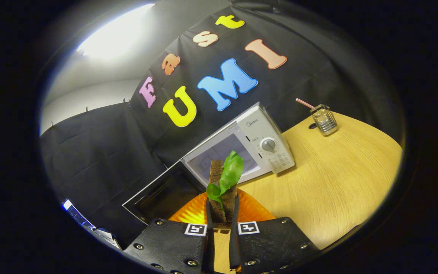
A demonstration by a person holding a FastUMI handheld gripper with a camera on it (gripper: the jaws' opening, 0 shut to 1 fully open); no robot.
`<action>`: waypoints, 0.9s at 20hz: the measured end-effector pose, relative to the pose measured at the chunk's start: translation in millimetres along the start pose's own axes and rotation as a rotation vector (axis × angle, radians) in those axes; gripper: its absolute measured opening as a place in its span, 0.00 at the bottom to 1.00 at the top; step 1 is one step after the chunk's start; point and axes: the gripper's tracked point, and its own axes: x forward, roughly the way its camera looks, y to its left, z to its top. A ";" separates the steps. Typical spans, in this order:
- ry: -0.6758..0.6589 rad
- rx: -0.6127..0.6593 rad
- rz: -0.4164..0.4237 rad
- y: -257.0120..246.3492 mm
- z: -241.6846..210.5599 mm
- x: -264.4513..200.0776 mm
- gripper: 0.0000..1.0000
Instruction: Open the microwave, put the food inside, and close the microwave door.
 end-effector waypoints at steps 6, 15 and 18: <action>-0.063 0.000 0.062 35.4 30.2 50.2 0.15; -0.091 0.240 0.032 27.4 20.8 133.0 0.15; -0.098 0.310 0.007 23.7 17.1 157.3 0.15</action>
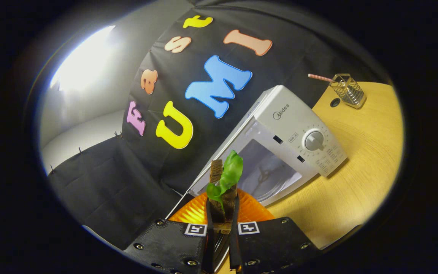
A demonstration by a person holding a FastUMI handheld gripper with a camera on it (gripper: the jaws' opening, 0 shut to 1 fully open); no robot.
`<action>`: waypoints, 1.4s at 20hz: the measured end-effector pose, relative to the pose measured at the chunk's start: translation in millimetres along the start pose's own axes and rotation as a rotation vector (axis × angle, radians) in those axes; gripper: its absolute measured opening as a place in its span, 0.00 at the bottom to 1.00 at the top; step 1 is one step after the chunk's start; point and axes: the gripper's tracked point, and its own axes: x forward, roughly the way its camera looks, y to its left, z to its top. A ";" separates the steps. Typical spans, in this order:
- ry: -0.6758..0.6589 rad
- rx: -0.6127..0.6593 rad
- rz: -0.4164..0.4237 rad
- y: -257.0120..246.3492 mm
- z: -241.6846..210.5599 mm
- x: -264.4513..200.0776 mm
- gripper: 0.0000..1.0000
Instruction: Open the microwave, put the food inside, and close the microwave door.
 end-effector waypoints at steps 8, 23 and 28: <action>-0.067 0.097 -0.083 -22.7 -10.7 62.7 0.15; -0.244 0.267 -0.239 -79.1 -16.2 164.9 0.15; -0.276 0.279 -0.296 -96.9 -27.3 188.6 0.15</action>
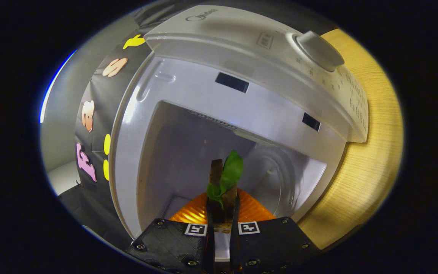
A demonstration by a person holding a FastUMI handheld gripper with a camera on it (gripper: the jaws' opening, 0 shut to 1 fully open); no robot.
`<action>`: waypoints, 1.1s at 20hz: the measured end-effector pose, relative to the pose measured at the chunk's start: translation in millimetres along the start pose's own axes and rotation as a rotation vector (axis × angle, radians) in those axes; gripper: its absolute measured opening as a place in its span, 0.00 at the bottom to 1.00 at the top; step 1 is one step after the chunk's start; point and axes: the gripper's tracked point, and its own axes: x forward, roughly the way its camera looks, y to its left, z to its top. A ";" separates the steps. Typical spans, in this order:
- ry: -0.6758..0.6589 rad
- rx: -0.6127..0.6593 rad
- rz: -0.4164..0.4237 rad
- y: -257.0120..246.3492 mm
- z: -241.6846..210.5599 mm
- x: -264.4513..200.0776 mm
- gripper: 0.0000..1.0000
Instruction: Open the microwave, put the food inside, and close the microwave door.
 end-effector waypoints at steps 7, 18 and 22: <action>0.000 -0.070 -0.055 -13.9 -7.3 16.9 0.23; 0.052 -0.295 -0.058 -7.6 23.5 -16.3 0.90; 0.109 -0.394 -0.070 -4.8 25.6 -35.5 0.95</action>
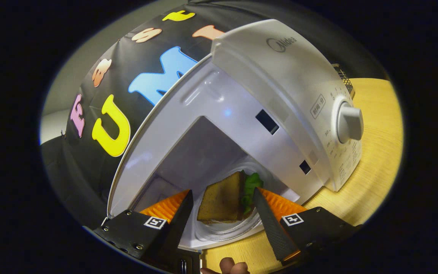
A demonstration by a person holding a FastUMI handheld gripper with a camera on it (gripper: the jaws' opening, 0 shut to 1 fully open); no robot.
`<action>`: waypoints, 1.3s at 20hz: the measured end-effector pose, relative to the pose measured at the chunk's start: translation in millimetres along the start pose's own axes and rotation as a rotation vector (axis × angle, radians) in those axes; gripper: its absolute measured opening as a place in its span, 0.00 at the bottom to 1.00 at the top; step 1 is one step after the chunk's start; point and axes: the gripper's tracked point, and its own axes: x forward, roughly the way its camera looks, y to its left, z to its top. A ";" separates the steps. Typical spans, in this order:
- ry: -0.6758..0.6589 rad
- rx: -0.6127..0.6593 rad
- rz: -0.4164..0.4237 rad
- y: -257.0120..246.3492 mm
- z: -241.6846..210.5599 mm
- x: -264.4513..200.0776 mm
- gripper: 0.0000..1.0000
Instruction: Open the microwave, put the food inside, and close the microwave door.
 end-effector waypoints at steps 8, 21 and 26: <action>0.102 -0.323 0.089 13.3 -7.2 -74.5 0.95; 0.011 -0.676 0.183 28.1 -4.8 -211.9 0.90; -0.081 -0.703 0.169 42.8 4.5 -249.5 0.50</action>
